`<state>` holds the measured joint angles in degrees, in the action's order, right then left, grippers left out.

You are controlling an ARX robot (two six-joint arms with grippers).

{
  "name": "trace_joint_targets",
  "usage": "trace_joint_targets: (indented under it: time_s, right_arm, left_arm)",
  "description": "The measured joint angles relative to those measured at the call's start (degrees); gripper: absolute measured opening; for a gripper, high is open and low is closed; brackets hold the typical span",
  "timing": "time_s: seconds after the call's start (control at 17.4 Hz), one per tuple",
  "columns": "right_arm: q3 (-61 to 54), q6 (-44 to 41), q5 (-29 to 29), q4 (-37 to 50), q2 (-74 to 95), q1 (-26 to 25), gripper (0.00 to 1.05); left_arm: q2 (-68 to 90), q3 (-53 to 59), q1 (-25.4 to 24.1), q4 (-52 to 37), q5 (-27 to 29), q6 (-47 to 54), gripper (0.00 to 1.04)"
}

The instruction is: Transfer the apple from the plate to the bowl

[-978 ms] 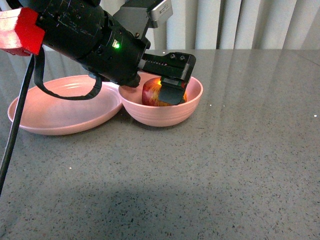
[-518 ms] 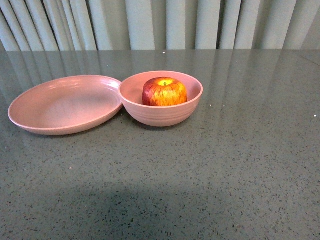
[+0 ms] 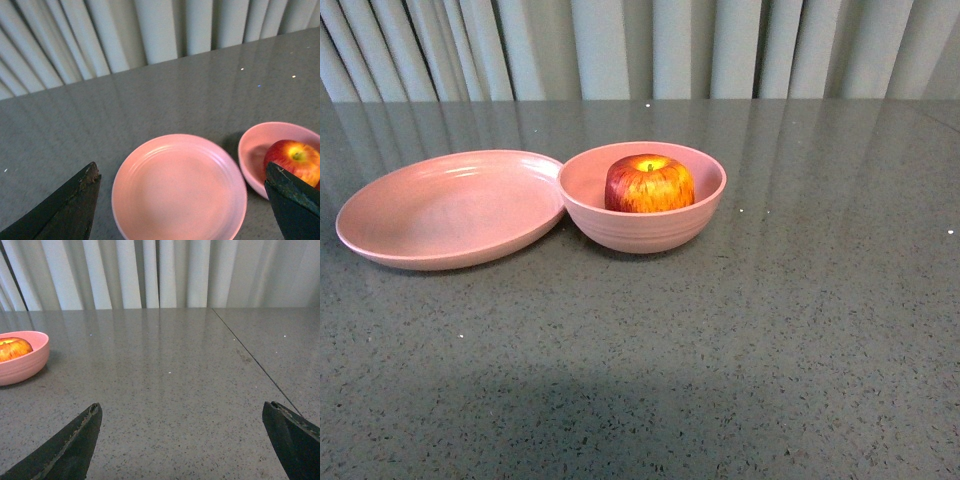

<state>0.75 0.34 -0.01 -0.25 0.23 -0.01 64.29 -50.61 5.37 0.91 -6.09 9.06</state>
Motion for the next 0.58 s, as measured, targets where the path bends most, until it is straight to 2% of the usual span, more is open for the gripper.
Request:
trace_joint_targets:
  time_s: [0.17, 0.35, 0.46, 0.58]
  right_arm:
    - [0.0, 0.0, 0.0, 0.0, 0.0, 0.0, 0.98]
    - [0.0, 0.0, 0.0, 0.0, 0.0, 0.0, 0.98]
    - [0.0, 0.0, 0.0, 0.0, 0.0, 0.0, 0.98]
    - [0.0, 0.0, 0.0, 0.0, 0.0, 0.0, 0.98]
  left_arm:
    - [-3.9, 4.8, -5.5, 0.2, -1.2, -0.3, 0.98]
    - [-6.2, 6.4, -7.5, -0.3, -1.7, -1.6, 0.98]
    - [-7.2, 9.6, -6.5, -9.2, 1.7, -3.1, 0.92]
    - [-9.1, 12.8, -5.8, -14.3, 4.0, -4.9, 0.85]
